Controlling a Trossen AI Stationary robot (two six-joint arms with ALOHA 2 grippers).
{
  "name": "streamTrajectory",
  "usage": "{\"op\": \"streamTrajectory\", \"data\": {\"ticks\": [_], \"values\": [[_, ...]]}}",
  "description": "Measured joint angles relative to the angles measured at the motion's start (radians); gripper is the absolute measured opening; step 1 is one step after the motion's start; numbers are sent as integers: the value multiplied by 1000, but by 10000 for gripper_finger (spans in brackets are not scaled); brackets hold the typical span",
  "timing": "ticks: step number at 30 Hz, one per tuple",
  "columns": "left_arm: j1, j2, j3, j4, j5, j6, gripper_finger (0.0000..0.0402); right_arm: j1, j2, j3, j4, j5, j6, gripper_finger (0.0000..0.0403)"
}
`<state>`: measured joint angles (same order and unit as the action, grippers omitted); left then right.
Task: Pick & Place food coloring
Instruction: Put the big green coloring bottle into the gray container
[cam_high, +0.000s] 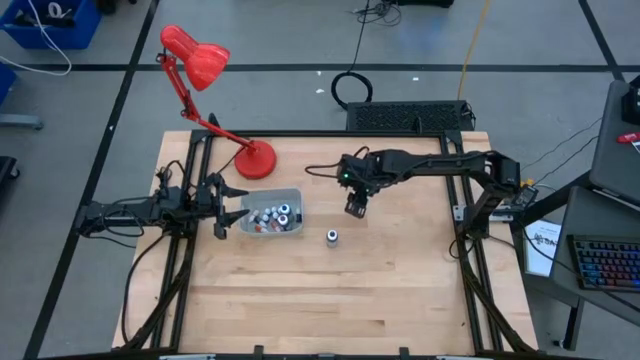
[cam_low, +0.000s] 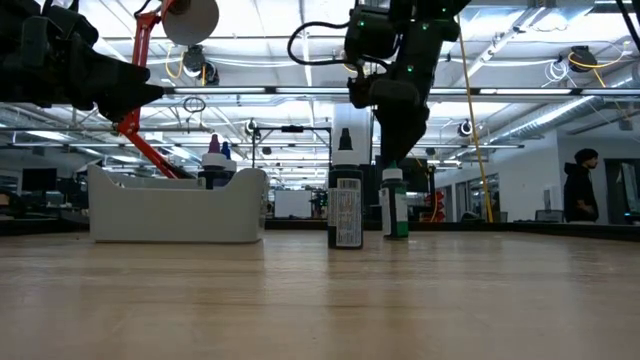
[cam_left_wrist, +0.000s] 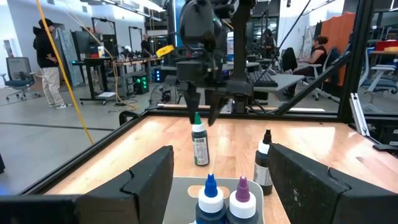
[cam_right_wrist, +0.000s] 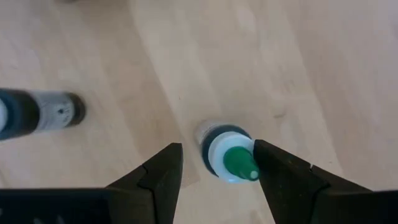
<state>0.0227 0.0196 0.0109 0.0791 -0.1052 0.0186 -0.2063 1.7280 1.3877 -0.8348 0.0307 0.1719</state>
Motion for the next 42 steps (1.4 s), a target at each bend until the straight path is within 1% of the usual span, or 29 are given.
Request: {"op": "streamTrajectory", "data": {"ticks": [5,16,25,32,38,42], "values": [[0,0,0,0,0,0,258,-5,0,-8,31,-2,0,184],[0,0,0,0,0,0,257,-1,0,-15,9,-13,0,187],[0,0,0,0,0,0,258,-1,-52,-11,11,-6,26,185],[0,0,0,0,0,0,257,-1,-39,-11,-1,-6,26,182],[0,0,0,0,0,0,257,-2,-40,-50,16,-6,26,181],[0,0,0,0,0,0,258,-2,-40,-96,62,-6,24,181]]}}
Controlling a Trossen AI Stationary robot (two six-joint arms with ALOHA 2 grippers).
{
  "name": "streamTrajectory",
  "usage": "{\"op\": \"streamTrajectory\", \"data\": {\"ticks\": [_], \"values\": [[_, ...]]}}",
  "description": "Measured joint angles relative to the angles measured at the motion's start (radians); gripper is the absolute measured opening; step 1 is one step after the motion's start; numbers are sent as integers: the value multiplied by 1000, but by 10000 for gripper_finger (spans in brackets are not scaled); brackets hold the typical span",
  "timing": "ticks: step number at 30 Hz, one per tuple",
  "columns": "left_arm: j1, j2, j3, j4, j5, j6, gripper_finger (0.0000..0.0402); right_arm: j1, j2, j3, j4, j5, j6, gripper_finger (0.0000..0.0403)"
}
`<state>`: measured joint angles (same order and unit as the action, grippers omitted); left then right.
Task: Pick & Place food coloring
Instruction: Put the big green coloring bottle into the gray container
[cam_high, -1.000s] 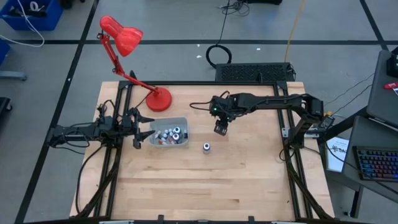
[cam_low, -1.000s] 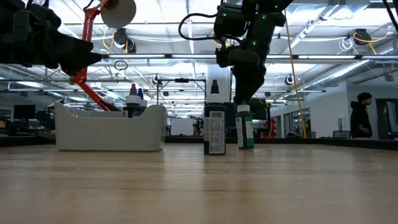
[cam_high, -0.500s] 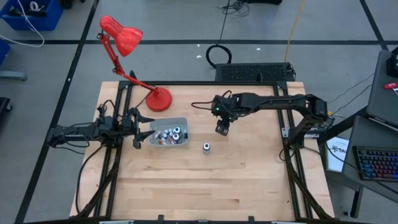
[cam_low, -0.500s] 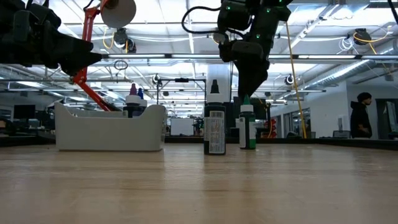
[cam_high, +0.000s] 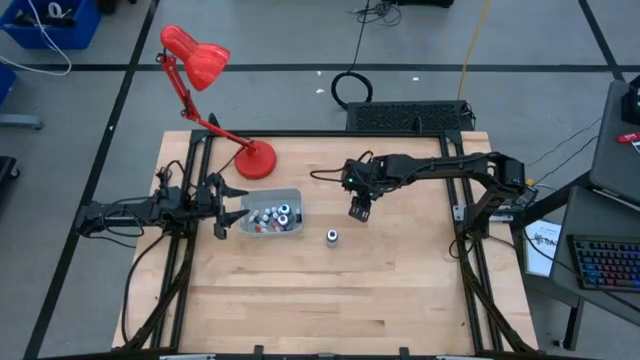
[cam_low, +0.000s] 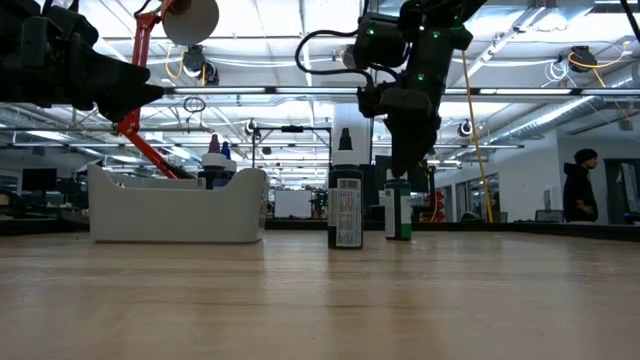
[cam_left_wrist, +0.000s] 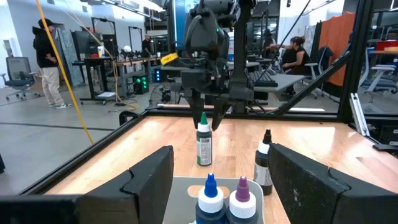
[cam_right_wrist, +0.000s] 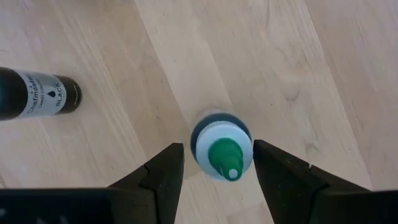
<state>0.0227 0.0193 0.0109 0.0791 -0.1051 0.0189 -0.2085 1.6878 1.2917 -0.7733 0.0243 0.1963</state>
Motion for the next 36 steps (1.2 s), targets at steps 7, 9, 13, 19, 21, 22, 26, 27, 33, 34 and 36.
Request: {"op": "streamTrajectory", "data": {"ticks": [7,9,13,19,21,22,26,27,33,34,36], "values": [[0,0,0,0,0,0,258,0,0,-9,25,0,-2,180],[0,0,0,0,0,0,257,0,0,-9,26,0,-2,180],[0,0,0,0,0,0,257,-1,0,-9,24,0,0,179],[0,0,0,0,0,0,257,-2,0,-9,25,0,-6,123],[0,0,0,0,0,0,258,-2,0,-9,43,0,-32,104],[0,0,0,0,0,0,257,-2,0,-10,63,0,-48,104],[0,0,0,0,0,0,257,3,0,-10,189,0,-106,104],[0,0,0,0,0,0,257,5,0,-5,219,1,-114,104],[0,0,0,0,0,0,257,25,0,151,246,5,-169,104],[0,0,0,0,0,0,257,32,0,186,242,5,-181,104],[0,0,0,0,0,0,257,50,0,266,231,5,-208,104]]}}
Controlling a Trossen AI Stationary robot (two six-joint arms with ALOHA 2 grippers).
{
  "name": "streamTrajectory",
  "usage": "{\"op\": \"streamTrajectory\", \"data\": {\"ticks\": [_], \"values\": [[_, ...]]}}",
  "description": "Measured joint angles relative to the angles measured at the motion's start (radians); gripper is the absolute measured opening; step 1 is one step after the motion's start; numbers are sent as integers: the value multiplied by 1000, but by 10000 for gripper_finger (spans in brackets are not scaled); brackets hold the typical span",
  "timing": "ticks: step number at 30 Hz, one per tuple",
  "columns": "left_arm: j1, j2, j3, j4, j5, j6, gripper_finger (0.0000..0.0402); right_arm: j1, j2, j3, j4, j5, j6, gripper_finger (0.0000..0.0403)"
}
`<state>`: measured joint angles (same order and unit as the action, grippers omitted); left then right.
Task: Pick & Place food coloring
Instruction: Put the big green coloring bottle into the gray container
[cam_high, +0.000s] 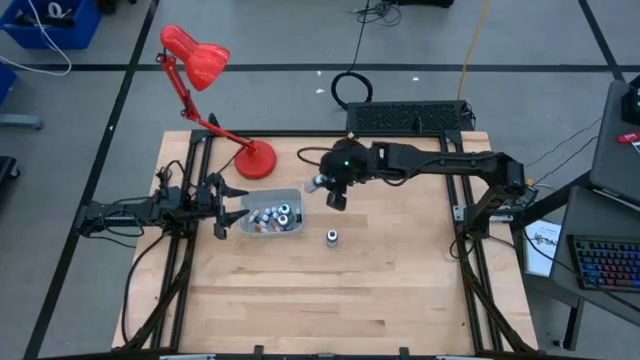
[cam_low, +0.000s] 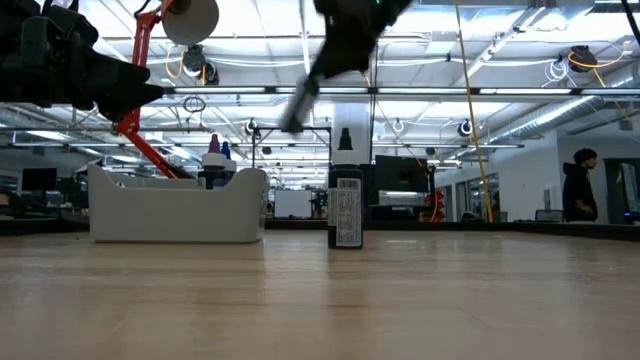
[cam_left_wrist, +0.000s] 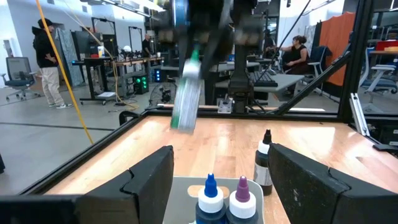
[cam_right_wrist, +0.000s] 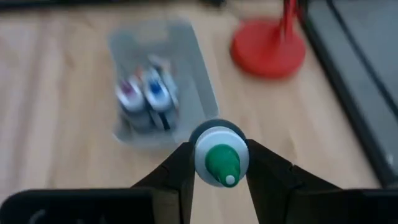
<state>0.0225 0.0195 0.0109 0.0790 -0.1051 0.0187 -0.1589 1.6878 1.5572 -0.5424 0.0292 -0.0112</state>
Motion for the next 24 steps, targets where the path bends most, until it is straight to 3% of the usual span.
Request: {"op": "streamTrajectory", "data": {"ticks": [5,12,16,24], "values": [[0,0,0,0,0,0,257,38,76,231,-119,0,-55,104],[0,0,0,-1,0,0,258,56,328,525,-346,21,-131,104],[0,0,0,0,3,0,257,55,428,565,-365,-2,-157,104],[0,0,0,0,0,0,257,55,487,569,-343,-35,-171,104]]}}
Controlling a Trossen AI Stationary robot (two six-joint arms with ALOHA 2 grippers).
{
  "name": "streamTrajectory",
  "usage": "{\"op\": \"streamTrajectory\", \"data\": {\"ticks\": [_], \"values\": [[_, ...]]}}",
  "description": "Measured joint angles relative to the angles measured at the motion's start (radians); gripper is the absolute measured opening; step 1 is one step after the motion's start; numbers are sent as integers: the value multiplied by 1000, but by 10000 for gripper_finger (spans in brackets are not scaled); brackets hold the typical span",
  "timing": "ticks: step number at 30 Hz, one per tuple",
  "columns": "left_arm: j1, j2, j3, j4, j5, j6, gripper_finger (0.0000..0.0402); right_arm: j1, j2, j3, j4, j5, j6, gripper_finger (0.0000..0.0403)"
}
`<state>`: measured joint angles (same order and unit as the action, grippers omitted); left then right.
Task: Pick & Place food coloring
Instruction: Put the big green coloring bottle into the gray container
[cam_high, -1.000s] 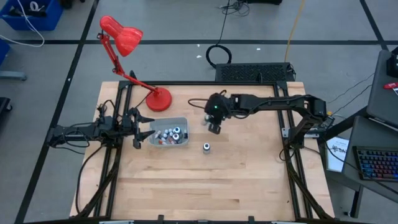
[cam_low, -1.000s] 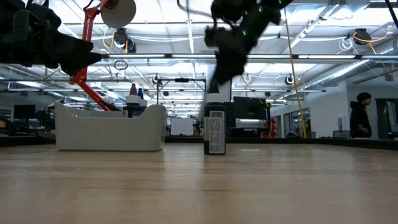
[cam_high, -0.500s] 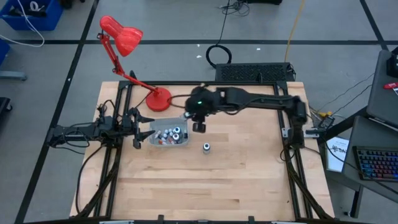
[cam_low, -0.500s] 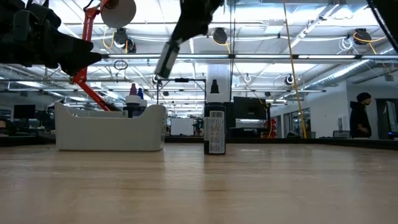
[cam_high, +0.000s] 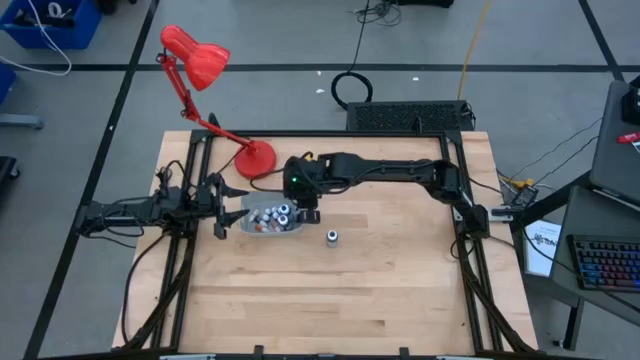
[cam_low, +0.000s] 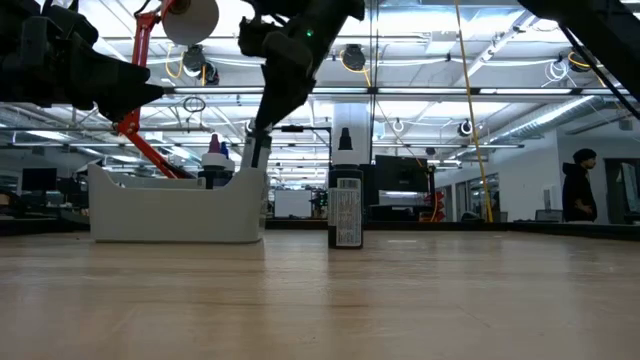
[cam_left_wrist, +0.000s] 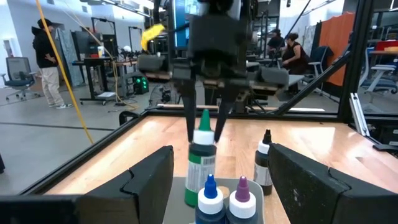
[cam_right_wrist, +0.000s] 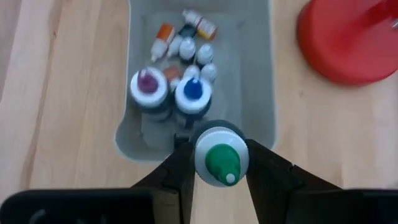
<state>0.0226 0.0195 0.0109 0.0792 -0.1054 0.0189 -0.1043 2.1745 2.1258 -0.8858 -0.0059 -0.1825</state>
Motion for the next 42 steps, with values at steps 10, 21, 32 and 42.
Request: {"op": "streamTrajectory", "data": {"ticks": [10,21,32,42], "values": [[0,0,0,0,0,0,257,-6,35,1,39,-50,-21,104],[0,0,0,0,0,0,257,-7,33,-58,68,-51,-22,104],[0,0,0,0,0,0,258,2,33,-137,94,-52,-9,104],[0,0,0,0,0,0,257,2,34,-149,111,-52,-2,104]]}}
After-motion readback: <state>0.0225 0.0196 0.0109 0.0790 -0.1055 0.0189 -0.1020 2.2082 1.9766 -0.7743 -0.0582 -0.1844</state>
